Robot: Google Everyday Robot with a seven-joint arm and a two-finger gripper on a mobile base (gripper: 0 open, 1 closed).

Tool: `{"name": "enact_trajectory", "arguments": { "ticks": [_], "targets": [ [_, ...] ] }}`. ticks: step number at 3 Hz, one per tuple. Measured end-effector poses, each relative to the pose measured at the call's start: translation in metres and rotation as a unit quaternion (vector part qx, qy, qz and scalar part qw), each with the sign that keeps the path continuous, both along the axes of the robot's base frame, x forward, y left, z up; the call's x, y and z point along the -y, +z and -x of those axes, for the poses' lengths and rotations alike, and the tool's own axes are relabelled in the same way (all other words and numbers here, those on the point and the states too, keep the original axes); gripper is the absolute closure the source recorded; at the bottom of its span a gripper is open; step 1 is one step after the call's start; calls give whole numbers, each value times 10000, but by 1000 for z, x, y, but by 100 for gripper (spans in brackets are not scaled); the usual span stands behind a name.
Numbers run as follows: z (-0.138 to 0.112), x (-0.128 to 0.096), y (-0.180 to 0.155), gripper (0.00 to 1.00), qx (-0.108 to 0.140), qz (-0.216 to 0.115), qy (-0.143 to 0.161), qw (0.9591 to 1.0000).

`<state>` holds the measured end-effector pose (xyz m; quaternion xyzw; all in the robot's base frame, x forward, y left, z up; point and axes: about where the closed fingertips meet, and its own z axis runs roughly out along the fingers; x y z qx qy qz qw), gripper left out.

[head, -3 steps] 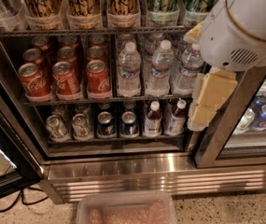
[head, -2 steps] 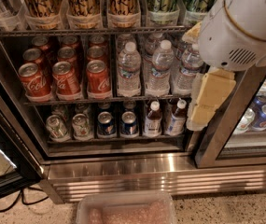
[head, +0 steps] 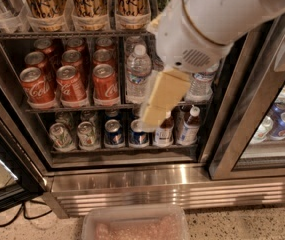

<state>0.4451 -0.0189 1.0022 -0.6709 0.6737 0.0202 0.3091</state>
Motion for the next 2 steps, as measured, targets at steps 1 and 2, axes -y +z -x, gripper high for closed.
{"name": "enact_trajectory", "arguments": {
  "ticks": [1, 2],
  "targets": [
    [4, -46, 24, 0, 281, -289, 261, 9988],
    [4, -46, 24, 0, 281, -290, 261, 9988]
  ]
}}
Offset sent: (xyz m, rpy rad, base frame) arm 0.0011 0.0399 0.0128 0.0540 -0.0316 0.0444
